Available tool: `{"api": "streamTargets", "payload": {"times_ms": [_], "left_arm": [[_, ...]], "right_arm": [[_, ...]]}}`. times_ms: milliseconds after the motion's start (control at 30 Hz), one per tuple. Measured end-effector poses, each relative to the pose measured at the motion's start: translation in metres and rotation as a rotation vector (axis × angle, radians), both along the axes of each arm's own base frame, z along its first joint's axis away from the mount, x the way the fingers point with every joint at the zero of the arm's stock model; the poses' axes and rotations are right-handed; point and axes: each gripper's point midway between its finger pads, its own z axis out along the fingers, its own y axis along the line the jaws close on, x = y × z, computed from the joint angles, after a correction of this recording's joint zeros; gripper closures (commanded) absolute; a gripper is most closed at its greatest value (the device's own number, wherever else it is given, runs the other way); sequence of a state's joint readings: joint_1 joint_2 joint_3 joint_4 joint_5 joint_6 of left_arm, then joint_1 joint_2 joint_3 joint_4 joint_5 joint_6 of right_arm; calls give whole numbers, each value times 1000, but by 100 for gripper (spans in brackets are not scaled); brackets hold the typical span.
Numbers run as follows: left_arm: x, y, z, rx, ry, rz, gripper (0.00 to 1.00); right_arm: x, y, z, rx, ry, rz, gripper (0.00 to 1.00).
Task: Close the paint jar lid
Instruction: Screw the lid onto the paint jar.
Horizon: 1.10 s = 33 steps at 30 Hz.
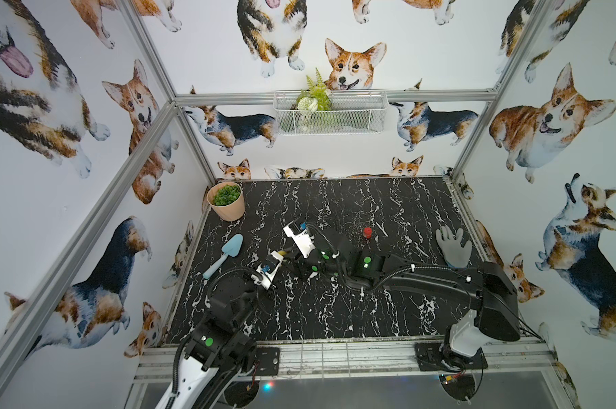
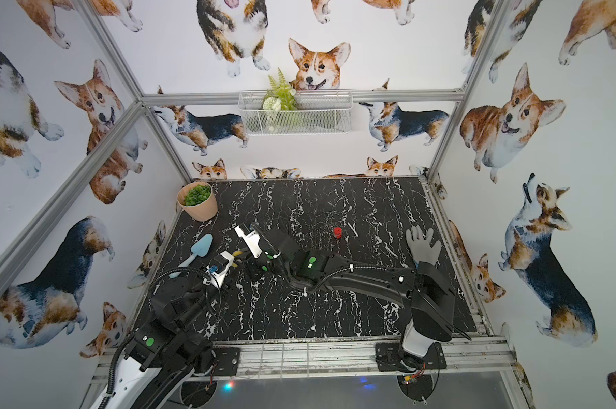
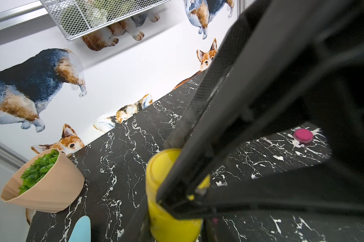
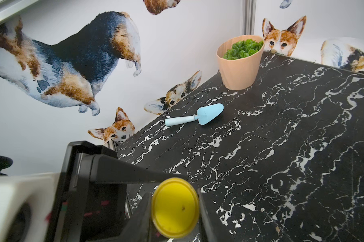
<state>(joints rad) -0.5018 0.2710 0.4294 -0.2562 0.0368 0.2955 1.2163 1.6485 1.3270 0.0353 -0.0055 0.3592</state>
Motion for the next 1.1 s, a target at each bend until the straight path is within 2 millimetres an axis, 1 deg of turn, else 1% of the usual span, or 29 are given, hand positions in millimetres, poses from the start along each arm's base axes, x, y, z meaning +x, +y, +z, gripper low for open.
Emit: {"api": "streamTargets", "payload": {"times_ms": [33, 133, 200, 267, 333, 400, 500, 600, 633, 767, 833, 967, 1100], "left_arm": [[0, -1, 3, -5, -9, -2, 68], [1, -1, 7, -4, -25, -1, 68], [2, -1, 6, -3, -23, -1, 68], [2, -2, 5, 2, -18, -4, 68], [3, -2, 4, 5, -16, -4, 68], [4, -2, 4, 6, -12, -3, 68], [5, -2, 9, -6, -28, 4, 67], [5, -7, 17, -23, -49, -21, 67], [4, -9, 18, -31, -48, -33, 67], [-4, -22, 21, -64, -44, -122, 67], [-10, -30, 23, -76, -40, -179, 67], [-21, -45, 24, -109, -17, -281, 67], [-28, -53, 23, -124, 5, -345, 67]], "right_arm": [[-1, 0, -2, -5, 8, -1, 38], [3, -3, -5, -9, 11, -25, 24], [6, -6, -7, -8, 22, -45, 20], [4, -8, -7, -4, 21, -42, 18], [1, -12, -6, 6, 18, -36, 18], [-4, -21, -5, 13, 9, -23, 18], [-14, -32, -6, 1, -12, 14, 19], [-24, -52, -8, -26, -57, 54, 20], [-26, -59, -4, -25, -77, 74, 21], [-18, -77, 5, -24, -146, 98, 24], [-15, -85, 13, -21, -199, 114, 25], [-21, -88, 26, -13, -298, 200, 30], [-17, -88, 41, -16, -390, 254, 35]]}}
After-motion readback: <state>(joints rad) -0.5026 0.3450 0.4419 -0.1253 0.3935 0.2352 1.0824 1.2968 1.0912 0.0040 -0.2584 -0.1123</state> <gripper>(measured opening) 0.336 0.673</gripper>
